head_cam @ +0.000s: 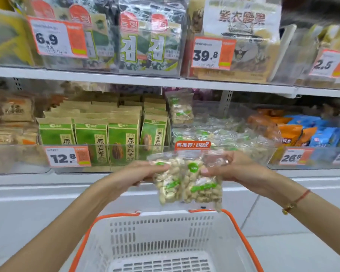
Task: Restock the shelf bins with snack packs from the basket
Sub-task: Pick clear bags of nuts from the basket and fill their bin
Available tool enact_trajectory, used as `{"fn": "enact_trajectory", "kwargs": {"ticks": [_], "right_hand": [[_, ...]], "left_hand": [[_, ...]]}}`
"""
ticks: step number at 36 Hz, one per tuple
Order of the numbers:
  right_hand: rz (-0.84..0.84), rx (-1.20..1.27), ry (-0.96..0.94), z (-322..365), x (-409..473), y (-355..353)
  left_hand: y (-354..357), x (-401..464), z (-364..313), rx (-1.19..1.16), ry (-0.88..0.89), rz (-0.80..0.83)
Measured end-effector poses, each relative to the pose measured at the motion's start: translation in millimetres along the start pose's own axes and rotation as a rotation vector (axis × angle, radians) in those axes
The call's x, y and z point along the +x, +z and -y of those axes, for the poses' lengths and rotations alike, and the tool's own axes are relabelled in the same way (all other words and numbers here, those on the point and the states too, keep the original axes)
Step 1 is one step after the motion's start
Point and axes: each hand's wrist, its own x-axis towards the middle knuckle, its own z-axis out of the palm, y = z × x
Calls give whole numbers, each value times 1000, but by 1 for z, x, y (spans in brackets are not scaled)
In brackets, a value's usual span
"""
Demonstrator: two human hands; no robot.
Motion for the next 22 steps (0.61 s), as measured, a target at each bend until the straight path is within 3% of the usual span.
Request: {"fn": "enact_trajectory", "kwargs": {"ticks": [3,7,9,17,19,22], "right_hand": [[-29,5,-65,9,10,7],[-145,-22,-188,18,21,10],[-219,-73,-204,18,28,10],[-382,104,-213,41,62,-8],[-352,116,-108,48,78,-15],[-151,38,2,51,101,-22]], "left_hand": [[6,5,-21,55,-2,26],[15,10,-34,-267,-28,75],[20,8,-40,-275,12,109],[27,35,-72,-175,237,-138],[26,54,-82,-179,246,-197],[23,81,-92,-191,244,-257]]}}
